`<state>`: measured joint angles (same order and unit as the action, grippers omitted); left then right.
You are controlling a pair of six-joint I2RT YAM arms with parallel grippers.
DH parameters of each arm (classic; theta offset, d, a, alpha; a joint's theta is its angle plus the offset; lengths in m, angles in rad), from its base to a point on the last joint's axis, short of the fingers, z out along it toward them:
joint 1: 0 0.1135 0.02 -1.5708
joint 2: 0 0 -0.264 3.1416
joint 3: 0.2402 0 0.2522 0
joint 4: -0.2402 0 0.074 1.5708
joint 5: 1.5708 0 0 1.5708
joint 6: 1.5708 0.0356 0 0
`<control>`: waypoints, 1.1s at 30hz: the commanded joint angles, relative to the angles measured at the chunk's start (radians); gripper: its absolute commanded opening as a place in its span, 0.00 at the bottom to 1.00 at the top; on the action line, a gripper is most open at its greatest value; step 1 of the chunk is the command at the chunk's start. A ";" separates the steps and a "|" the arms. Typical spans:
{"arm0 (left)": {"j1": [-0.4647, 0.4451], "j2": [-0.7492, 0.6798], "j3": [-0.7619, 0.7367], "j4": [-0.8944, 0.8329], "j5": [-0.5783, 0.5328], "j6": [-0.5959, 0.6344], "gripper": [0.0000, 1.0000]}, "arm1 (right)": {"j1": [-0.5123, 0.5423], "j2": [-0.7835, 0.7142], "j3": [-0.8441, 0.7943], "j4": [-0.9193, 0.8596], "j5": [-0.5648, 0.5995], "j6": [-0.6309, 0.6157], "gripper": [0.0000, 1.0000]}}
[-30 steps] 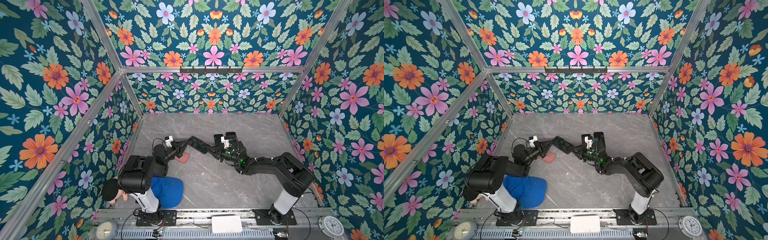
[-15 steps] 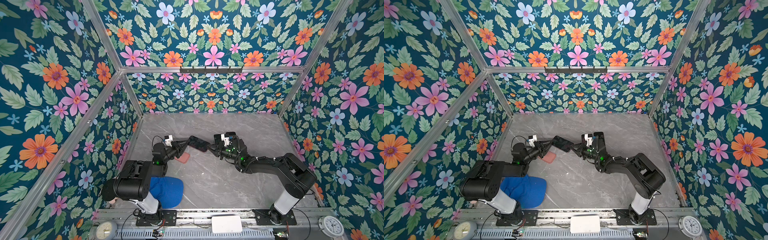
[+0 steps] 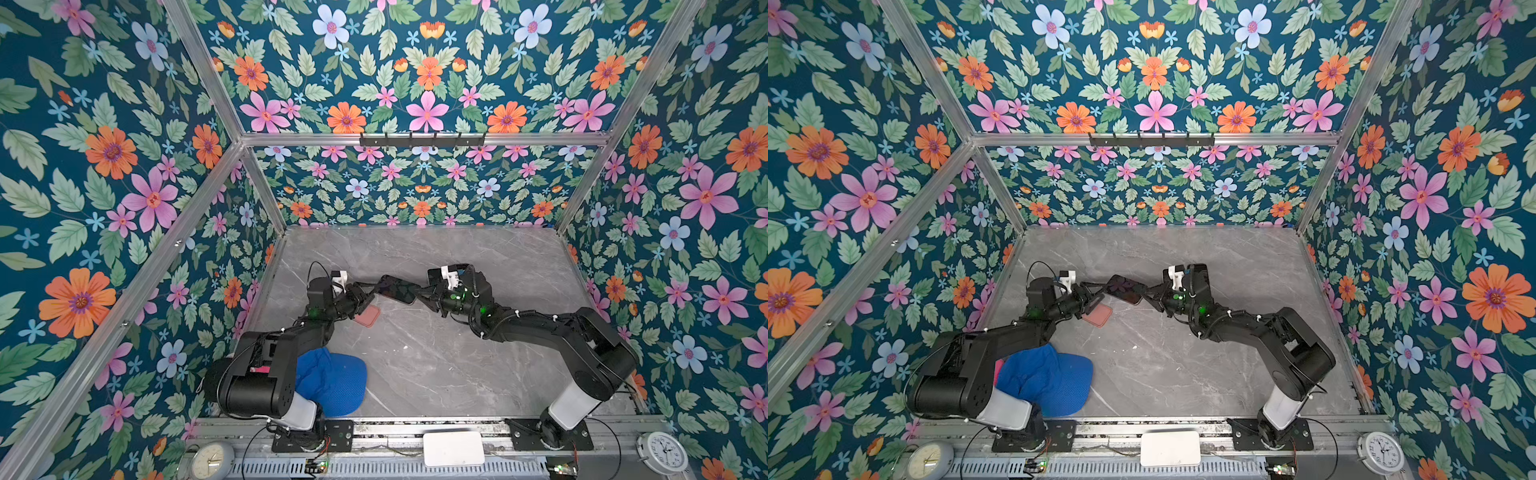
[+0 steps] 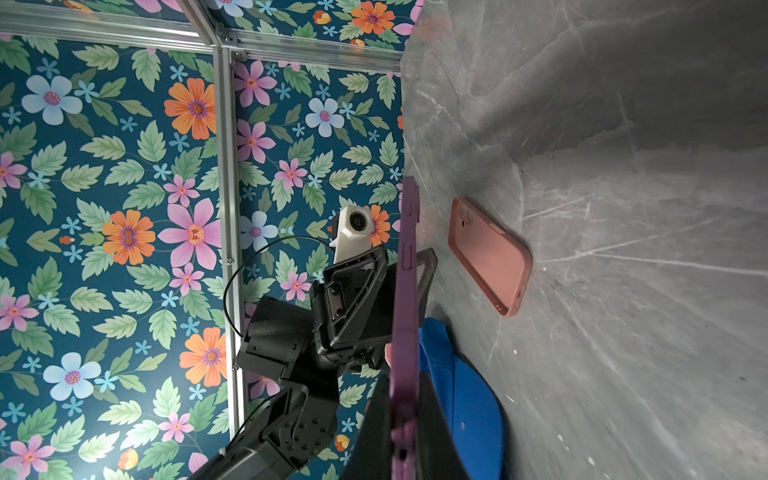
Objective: Put the phone into the phone case
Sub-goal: 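Grasp the pink case on the table with the left gripper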
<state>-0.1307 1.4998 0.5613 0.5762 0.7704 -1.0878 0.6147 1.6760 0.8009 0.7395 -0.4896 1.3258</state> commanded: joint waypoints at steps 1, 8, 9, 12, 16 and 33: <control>0.002 -0.012 0.029 -0.258 -0.055 0.172 0.56 | -0.003 -0.009 0.007 0.005 -0.004 -0.023 0.00; 0.072 -0.055 0.077 -0.516 -0.153 0.332 0.56 | -0.003 -0.009 -0.003 0.012 -0.012 -0.026 0.00; 0.084 -0.064 0.088 -0.555 -0.174 0.354 0.56 | -0.004 -0.007 -0.006 0.019 -0.013 -0.023 0.00; 0.108 -0.066 0.166 -0.708 -0.283 0.451 0.56 | -0.007 0.011 -0.003 0.035 -0.031 -0.019 0.00; 0.114 -0.013 0.295 -0.903 -0.456 0.570 0.58 | -0.007 0.037 0.008 0.041 -0.056 -0.024 0.00; 0.115 0.322 0.578 -1.015 -0.547 0.647 0.74 | -0.007 0.110 0.050 0.062 -0.193 -0.048 0.00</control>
<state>-0.0151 1.7947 1.1259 -0.4255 0.2020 -0.4534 0.6067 1.7905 0.8417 0.7189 -0.6369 1.2781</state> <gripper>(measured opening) 0.741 0.098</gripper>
